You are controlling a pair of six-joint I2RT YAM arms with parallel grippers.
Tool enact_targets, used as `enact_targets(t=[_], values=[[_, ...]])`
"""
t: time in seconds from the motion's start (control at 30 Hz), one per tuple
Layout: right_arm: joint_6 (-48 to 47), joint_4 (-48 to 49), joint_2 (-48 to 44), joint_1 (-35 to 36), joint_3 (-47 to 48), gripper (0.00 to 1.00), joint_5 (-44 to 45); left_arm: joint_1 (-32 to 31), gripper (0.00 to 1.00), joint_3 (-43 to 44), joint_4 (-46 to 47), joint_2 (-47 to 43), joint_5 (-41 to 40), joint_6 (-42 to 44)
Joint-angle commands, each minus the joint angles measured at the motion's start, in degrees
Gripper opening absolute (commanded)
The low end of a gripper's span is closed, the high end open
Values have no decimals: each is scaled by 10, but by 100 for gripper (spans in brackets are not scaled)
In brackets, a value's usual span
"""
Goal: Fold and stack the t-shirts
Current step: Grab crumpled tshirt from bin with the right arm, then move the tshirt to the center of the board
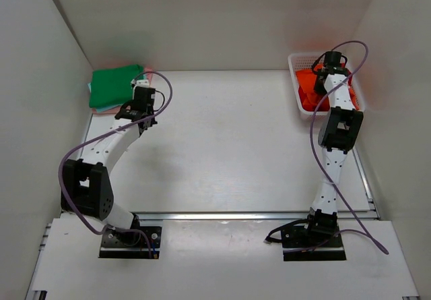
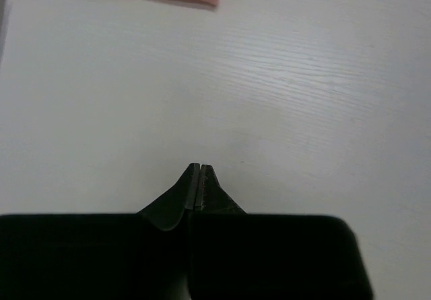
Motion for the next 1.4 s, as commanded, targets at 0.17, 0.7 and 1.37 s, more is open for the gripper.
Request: enact_targets(t=[0.17, 0.7, 1.37], values=[[-3, 118, -173, 11, 30, 0, -26, 47, 0, 95, 69, 9, 282, 53], [-8, 254, -593, 229, -280, 0, -89, -54, 9, 214, -8, -123, 233, 25], [99, 157, -693, 366, -743, 53, -177, -138, 53, -95, 105, -145, 405, -66]])
